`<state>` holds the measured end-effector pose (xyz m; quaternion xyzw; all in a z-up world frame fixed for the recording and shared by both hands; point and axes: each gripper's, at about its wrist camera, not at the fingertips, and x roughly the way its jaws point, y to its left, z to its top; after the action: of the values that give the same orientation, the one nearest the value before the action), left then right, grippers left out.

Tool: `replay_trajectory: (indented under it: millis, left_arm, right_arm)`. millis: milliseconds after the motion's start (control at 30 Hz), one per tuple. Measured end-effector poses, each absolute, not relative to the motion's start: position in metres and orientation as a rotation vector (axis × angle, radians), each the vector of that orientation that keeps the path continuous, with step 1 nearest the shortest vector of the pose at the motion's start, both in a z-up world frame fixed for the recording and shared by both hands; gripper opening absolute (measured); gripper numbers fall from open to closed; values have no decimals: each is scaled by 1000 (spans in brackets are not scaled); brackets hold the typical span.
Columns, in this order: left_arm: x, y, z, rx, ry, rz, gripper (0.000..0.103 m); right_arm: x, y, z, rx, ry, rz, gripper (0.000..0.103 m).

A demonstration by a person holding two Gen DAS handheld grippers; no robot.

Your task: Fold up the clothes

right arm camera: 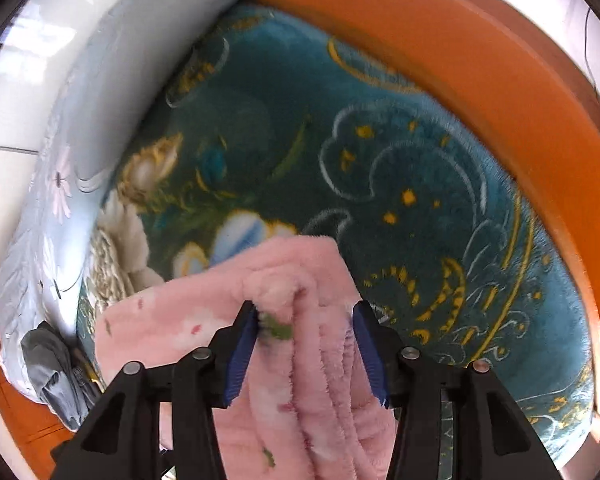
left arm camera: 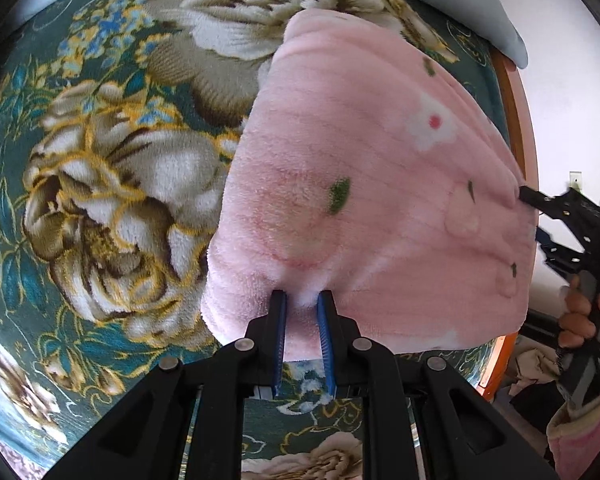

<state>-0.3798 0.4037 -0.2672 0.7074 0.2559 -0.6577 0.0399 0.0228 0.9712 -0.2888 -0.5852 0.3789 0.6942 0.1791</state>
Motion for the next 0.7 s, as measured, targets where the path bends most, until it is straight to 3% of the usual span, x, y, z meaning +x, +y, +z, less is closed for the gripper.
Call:
replay_trajectory:
  millis: [267,467,700]
  left_arm:
    - [-378,409,-255,2144,739,-2075,16]
    - [-377,411,-264,2133,734,-2054,16]
    - [-386,420,-278,2160,653,-2029,16]
  right_arm:
    - [59,889,-228,-1765,855,2327,51]
    - [104,891,-260,-1749,980,2135,51]
    - [112,911,-292,-1729,984,1989,50]
